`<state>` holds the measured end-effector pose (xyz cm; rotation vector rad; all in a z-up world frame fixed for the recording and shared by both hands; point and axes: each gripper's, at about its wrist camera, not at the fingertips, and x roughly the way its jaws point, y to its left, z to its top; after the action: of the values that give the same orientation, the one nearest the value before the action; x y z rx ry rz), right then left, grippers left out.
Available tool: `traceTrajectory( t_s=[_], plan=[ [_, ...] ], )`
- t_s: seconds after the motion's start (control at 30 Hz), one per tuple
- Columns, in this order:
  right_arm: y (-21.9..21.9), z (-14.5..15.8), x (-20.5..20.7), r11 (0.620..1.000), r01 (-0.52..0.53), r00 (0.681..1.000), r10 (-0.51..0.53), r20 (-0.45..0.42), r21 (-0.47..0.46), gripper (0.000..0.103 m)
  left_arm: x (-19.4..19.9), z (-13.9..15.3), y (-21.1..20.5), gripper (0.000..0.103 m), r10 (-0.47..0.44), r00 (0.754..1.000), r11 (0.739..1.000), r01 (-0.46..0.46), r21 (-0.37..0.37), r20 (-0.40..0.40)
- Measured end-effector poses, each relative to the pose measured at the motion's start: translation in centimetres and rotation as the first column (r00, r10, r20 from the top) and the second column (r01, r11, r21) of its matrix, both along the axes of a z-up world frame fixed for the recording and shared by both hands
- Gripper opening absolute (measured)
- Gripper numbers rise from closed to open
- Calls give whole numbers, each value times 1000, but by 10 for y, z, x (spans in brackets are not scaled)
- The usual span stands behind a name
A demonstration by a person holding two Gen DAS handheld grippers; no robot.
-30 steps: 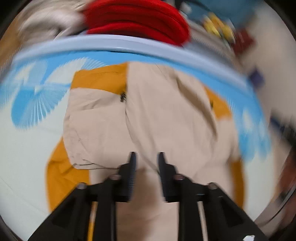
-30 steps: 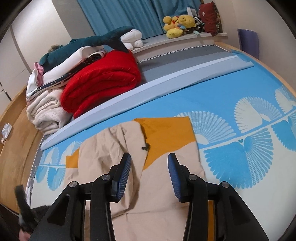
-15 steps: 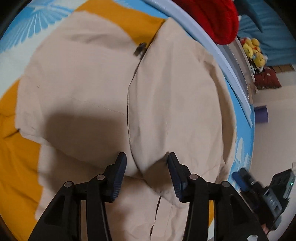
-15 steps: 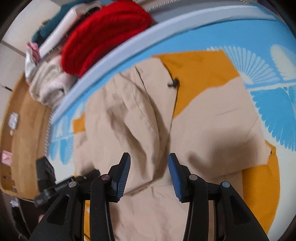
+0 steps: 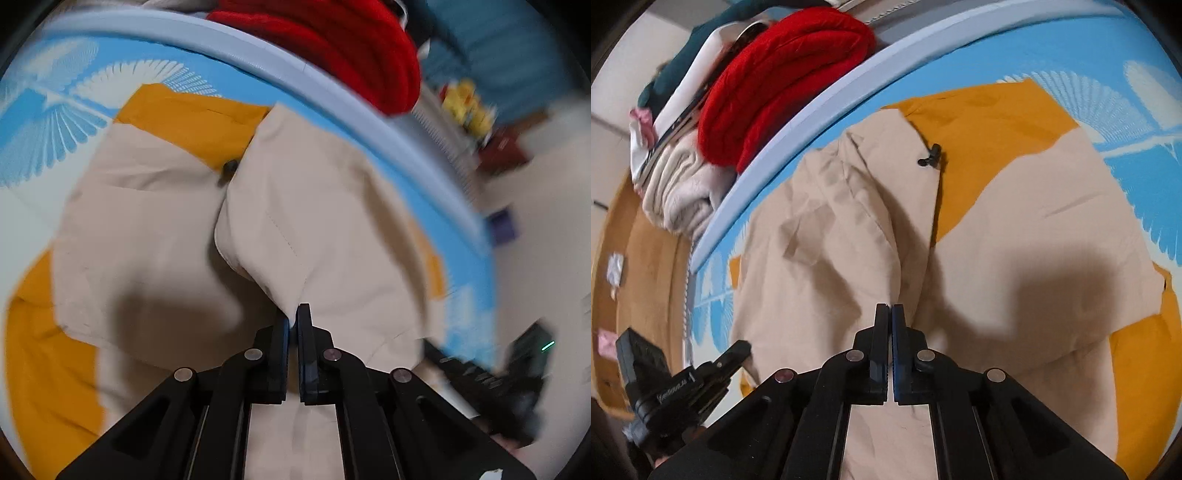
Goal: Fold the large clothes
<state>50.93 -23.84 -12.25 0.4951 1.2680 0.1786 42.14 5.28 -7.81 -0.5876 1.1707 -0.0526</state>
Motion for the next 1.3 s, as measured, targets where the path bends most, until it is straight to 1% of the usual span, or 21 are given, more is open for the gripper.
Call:
traceTrajectory(
  t_s=[0.03, 0.1, 0.13, 0.2, 0.27, 0.33, 0.37, 0.43, 0.5, 0.53, 0.6, 0.63, 0.73, 0.8, 0.9, 0.97, 1.03, 1.1, 1.13, 1.2, 1.3],
  plan=[
    [0, -8, 0, 1000, -7, 999, 6, -33, -30, 1, 1, -22, -6, 11, -24, 995, 1000, 26, 16, -93],
    [-1, -25, -2, 996, -2, 995, -7, -101, -94, 1, -4, -58, -7, 19, -30, 970, 999, 24, -27, -241],
    [-3, -32, -4, 993, 11, 991, -27, -129, -119, 1, -8, -65, -5, 19, 0, 964, 999, -14, -47, -267],
    [-7, -41, -6, 994, 40, 984, -57, -166, -105, 1, -10, -54, -4, 21, 34, 967, 999, -43, -28, -254],
    [-4, -38, -6, 993, 42, 986, -59, -154, -113, 2, -5, -23, -14, 26, 19, 986, 993, 2, 121, -166],
    [0, -31, -4, 990, 30, 991, -48, -127, -140, 2, -7, 4, -31, 34, -19, 999, 964, 31, 264, -48],
    [1, -28, -4, 988, 27, 992, -45, -116, -150, 2, -7, 11, -39, 34, -52, 999, 958, 54, 282, -15],
    [3, -26, -3, 986, 24, 993, -42, -108, -163, 2, -7, 14, -58, 33, -146, 989, 966, 137, 221, 23],
    [3, -24, 0, 984, 38, 993, -57, -107, -176, 2, -7, -3, -77, 33, -230, 973, 967, 230, 107, -9],
    [3, -25, 1, 984, 40, 992, -60, -110, -176, 2, -7, -22, -87, 33, -265, 961, 961, 270, 64, -75],
    [-2, -28, 4, 985, 43, 991, -64, -121, -167, 4, -7, -54, -100, 33, -286, 934, 944, 313, 102, -215],
    [-2, -28, 4, 985, 47, 990, -68, -127, -164, 5, -9, -62, -102, 33, -290, 925, 939, 324, 114, -245],
    [-2, -18, 1, 987, 73, 992, -87, -89, -145, 7, -5, -55, -99, 33, -277, 932, 950, 303, 81, -235],
    [-5, -1, 0, 985, 80, 997, -82, -5, -153, 9, -1, -36, -89, 33, -266, 948, 962, 273, 19, -173],
    [1, 21, -2, 993, 58, 993, -47, 107, -103, 12, 5, -16, -76, 33, -239, 967, 967, 246, 68, -90],
    [9, 24, 0, 999, 5, 992, 0, 123, -40, 14, 8, -12, -69, 32, -206, 976, 968, 214, 132, -71],
    [16, 14, 1, 999, -36, 996, 33, 84, 39, 16, 12, -24, -65, 31, -181, 979, 970, 194, 149, -98],
    [22, -10, 3, 993, -71, 997, 73, -20, 96, 19, 7, -46, -61, 31, -153, 974, 970, 180, 162, -168],
    [23, -24, 3, 995, -70, 993, 77, -89, 76, 19, 6, -60, -60, 30, -141, 965, 968, 181, 176, -220],
    [20, -43, 0, 999, -53, 983, 51, -177, -9, 19, 6, -64, -59, 31, -128, 965, 972, 168, 165, -230],
    [10, -44, -1, 999, -6, 980, 0, -197, -32, 19, 7, -52, -62, 31, -130, 970, 971, 166, 173, -204]
  ],
)
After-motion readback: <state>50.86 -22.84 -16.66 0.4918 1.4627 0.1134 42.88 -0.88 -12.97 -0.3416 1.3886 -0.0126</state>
